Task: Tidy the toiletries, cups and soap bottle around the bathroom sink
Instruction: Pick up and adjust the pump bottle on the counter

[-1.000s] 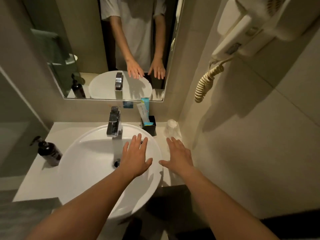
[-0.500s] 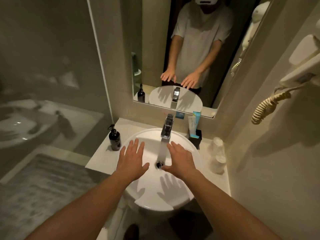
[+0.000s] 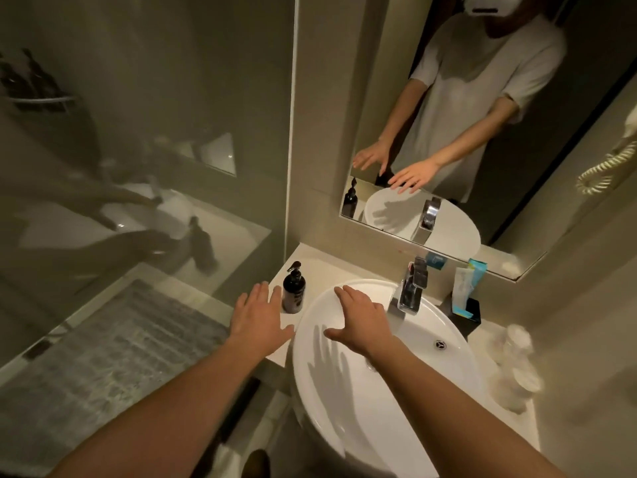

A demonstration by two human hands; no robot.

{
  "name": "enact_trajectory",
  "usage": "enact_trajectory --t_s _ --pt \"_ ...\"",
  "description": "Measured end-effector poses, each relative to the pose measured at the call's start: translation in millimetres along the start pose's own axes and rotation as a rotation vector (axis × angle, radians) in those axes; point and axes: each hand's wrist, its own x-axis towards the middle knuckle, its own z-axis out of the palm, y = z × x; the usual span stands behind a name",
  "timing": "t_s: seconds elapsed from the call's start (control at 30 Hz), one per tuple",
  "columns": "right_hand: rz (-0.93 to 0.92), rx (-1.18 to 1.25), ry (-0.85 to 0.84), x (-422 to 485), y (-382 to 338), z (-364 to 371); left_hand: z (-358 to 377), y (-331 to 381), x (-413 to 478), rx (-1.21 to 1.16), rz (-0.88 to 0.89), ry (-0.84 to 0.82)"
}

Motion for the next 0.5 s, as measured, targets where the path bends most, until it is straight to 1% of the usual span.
enact_trajectory --t_s 0.27,0.5 --pt "0.035 0.044 -0.027 58 -18 4 10 -33 49 -0.047 0.014 -0.05" --pt "0.082 0.085 -0.063 108 -30 16 26 -50 99 -0.128 0.076 -0.114"
